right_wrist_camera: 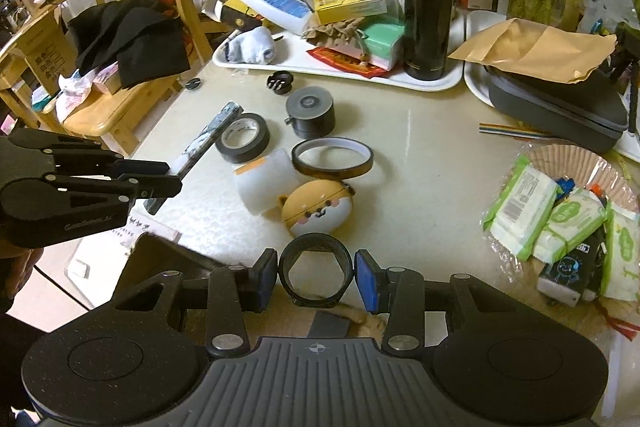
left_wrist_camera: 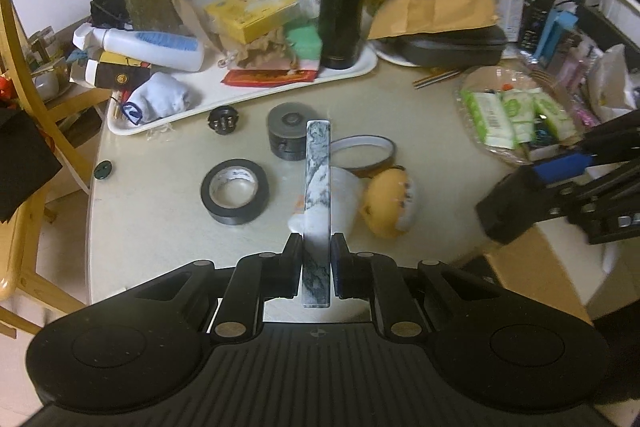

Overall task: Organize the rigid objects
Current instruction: 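Carry cap into box with right tool while left tool drops grey stick in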

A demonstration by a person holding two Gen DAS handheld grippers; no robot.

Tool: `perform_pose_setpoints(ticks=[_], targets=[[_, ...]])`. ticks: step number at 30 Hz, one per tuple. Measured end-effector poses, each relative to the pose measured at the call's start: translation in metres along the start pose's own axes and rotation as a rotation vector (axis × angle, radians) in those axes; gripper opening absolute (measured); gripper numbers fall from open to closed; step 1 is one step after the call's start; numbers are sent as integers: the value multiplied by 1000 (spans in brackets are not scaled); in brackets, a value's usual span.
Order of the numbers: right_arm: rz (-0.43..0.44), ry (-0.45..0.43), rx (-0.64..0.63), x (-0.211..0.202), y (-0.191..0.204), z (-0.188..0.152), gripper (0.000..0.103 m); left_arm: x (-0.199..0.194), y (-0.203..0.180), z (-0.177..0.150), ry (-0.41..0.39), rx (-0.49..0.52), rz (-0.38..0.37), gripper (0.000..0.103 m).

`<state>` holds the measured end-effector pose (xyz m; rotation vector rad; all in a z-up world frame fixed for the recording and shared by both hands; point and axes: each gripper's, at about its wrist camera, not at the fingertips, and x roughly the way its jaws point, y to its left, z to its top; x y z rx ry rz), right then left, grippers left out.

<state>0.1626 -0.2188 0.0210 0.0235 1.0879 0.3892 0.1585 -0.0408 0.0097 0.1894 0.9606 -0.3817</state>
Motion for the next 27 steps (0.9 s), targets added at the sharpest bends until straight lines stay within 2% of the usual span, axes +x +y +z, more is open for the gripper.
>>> perform_pose_setpoints(ticks=[7, 15, 27], targets=[[17, 12, -19, -4, 14, -16, 45, -18, -15, -20, -3, 1, -37, 15], [22, 27, -28, -9, 27, -35, 45, -28, -31, -49, 38, 18, -76, 15], [10, 69, -54, -14, 41, -64, 45, -32, -42, -83, 114, -2, -68, 15]])
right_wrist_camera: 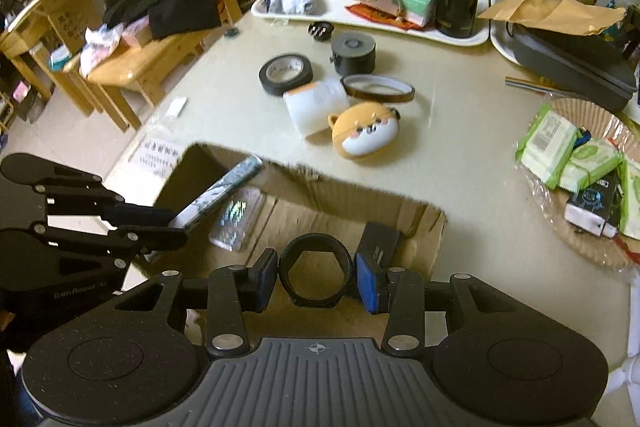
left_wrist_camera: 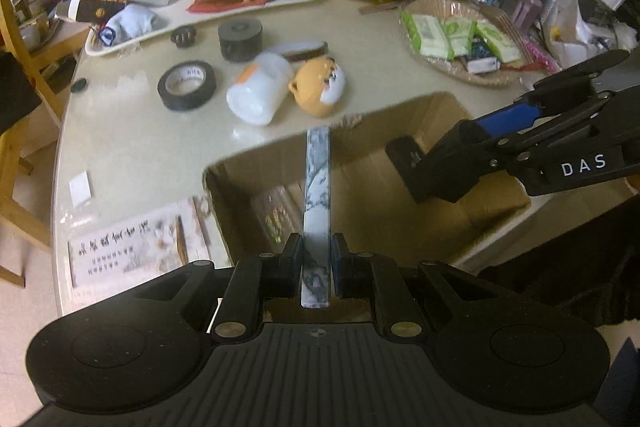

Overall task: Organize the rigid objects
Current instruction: 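Carry cap into box with right tool while left tool drops grey stick in, then withdraw both open tools from the cardboard box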

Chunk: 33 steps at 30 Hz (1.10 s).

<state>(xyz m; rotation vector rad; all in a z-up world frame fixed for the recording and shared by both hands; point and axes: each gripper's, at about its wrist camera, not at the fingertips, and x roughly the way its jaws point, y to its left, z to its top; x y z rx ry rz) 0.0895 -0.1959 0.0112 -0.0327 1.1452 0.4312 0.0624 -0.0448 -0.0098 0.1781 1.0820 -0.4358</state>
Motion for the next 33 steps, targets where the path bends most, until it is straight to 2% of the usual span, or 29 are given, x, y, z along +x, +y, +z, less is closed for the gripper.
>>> perform_pose_setpoints(ticks=[9, 11, 12, 13, 15, 16, 19, 29, 33], targets=[[-67, 58, -33, 9, -3, -12, 46, 5, -4, -6, 11, 9, 23, 16], [-79, 71, -41, 12, -2, -12, 57, 6, -4, -4, 8, 4, 43, 17], [-88, 72, -44, 12, -2, -12, 70, 6, -3, -4, 10, 1, 51, 24], [-96, 66, -50, 12, -1, -12, 81, 7, -2, -3, 10, -4, 59, 35], [-103, 48, -58, 9, -1, -11, 89, 6, -2, -3, -3, -7, 73, 50], [-102, 41, -57, 8, -1, -10, 91, 6, -2, -3, -9, -8, 77, 52], [-107, 25, -45, 6, -1, -7, 97, 3, -2, -2, -25, -19, 80, 52], [-94, -7, -14, 4, -8, 2, 103, -6, -3, 4, -130, -57, 83, 52], [-82, -48, 3, 0, -12, 7, 103, -12, -3, 7, -180, -44, 106, 52]])
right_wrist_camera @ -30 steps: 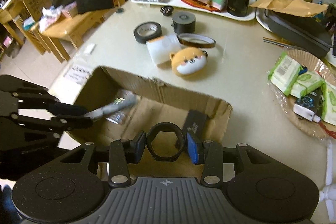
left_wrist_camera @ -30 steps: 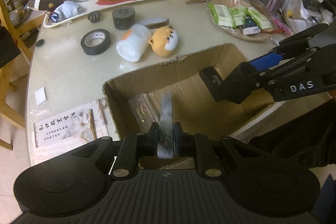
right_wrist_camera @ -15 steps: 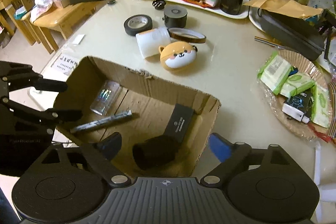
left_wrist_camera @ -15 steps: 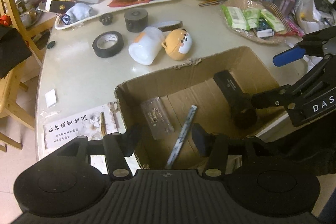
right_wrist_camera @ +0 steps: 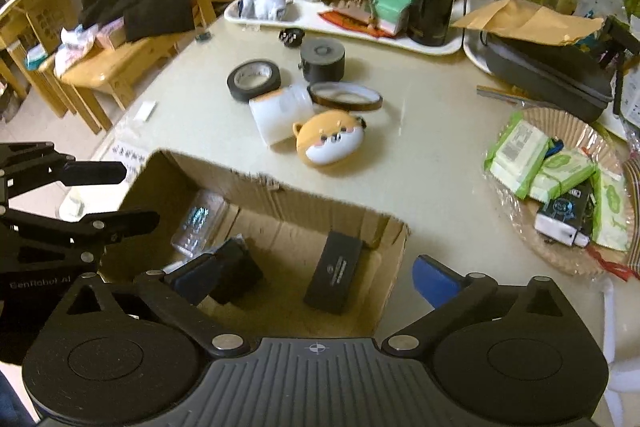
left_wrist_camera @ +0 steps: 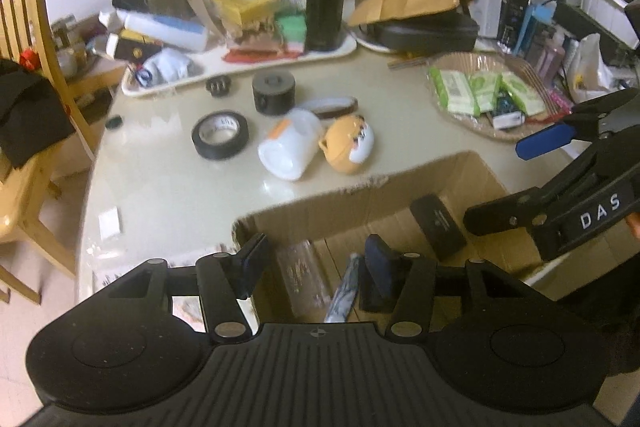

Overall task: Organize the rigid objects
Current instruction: 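Withdraw both open tools from the cardboard box, then reach the right tool to the shiba-dog-face case and grasp it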

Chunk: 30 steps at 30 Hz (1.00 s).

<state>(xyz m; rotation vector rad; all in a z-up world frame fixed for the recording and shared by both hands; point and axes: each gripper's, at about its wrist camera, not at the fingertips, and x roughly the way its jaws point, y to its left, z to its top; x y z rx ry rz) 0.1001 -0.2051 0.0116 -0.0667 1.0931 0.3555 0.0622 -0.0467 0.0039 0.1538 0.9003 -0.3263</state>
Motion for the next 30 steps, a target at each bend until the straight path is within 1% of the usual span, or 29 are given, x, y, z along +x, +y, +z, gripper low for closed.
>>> perform_pose_setpoints(ticks=[4, 7, 9, 12, 14, 20, 26, 30], targets=[[-2, -35, 19, -4, -7, 5, 103, -4, 4, 8, -24, -12, -1, 52], [-26, -54, 18, -5, -13, 10, 103, -4, 9, 15, -21, -23, 6, 52], [-41, -78, 29, -7, -17, 13, 103, -7, 11, 22, -39, -30, 13, 52], [-34, -114, 65, -8, -24, 17, 103, -9, 14, 31, -64, -48, 16, 52], [-28, -132, 74, -6, -26, 19, 103, -7, 13, 36, -65, -49, 16, 52], [-45, -143, 21, 2, -24, 27, 103, 7, 14, 49, -60, 6, 36, 52], [-40, -141, -9, 12, -26, 39, 103, 20, 27, 67, -58, 11, 49, 52], [-44, -135, -41, 21, -27, 45, 103, 30, 36, 72, -61, 8, 66, 52]])
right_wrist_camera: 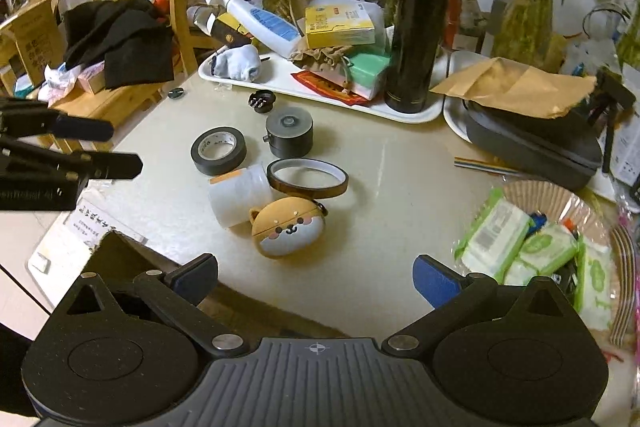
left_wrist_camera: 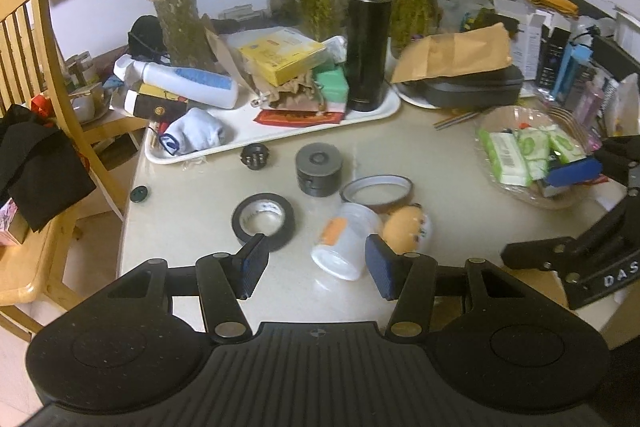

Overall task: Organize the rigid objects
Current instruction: 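Reach the right tool to the shiba-dog-face case and grasp it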

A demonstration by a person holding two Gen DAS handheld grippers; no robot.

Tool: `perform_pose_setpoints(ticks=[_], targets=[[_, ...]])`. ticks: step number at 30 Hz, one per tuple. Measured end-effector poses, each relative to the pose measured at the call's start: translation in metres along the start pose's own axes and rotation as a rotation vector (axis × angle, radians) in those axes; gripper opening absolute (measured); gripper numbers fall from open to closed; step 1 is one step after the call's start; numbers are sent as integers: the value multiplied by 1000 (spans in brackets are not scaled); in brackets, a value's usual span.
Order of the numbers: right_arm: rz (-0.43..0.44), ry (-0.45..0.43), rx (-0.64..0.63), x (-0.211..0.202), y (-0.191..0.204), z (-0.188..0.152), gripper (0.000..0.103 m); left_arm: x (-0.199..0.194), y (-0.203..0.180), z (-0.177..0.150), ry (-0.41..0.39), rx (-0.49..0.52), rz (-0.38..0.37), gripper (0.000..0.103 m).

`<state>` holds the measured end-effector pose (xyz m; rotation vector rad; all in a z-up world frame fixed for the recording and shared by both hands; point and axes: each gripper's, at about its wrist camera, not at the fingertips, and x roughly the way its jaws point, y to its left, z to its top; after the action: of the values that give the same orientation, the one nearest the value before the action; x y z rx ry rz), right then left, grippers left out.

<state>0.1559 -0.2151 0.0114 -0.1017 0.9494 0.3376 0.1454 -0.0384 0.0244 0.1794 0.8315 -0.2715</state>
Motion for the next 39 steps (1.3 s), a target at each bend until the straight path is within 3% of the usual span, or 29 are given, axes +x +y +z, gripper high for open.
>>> perform_pose_setpoints(ticks=[22, 39], targets=[[86, 80, -160, 66, 7, 21, 103, 14, 29, 4, 122, -169, -72, 53], [118, 159, -191, 121, 16, 30, 103, 17, 36, 6, 134, -185, -63, 53]])
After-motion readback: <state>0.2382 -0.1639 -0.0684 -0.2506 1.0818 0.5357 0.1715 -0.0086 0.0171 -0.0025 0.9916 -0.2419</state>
